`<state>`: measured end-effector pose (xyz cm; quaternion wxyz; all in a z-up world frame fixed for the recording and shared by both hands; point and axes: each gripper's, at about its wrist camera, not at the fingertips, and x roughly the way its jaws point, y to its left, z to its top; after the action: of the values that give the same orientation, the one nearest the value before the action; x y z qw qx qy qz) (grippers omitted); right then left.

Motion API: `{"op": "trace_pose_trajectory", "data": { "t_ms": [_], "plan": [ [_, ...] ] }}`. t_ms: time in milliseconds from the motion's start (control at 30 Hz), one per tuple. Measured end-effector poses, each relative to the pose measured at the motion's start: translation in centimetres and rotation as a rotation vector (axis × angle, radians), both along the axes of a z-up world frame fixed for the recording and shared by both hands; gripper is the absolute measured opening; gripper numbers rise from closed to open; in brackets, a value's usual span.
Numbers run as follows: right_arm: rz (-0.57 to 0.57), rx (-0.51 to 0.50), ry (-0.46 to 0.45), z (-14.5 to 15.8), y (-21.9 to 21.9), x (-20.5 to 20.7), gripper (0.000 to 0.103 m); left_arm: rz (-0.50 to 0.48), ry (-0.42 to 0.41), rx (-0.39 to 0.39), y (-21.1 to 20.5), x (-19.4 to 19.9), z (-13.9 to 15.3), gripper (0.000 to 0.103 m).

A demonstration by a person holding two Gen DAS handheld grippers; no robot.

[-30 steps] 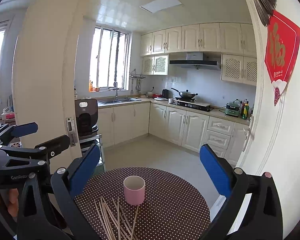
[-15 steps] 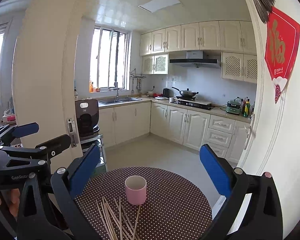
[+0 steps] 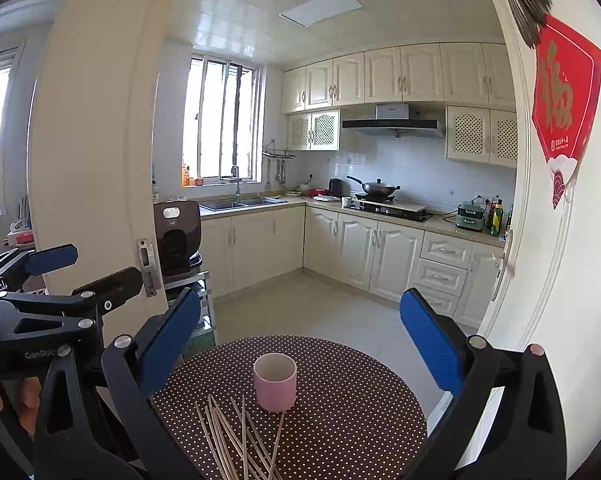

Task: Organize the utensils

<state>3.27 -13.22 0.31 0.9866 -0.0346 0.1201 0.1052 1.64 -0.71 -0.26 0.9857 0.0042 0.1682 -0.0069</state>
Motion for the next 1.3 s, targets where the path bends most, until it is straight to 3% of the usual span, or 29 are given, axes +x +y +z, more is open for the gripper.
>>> {"op": "trace_pose_trajectory", "data": {
  "t_ms": [1300],
  "plan": [
    [-0.019, -0.005, -0.002, 0.1, -0.3, -0.2, 0.096, -0.035, 0.010, 0.004, -0.7, 1.3, 0.0, 0.097]
  ]
}}
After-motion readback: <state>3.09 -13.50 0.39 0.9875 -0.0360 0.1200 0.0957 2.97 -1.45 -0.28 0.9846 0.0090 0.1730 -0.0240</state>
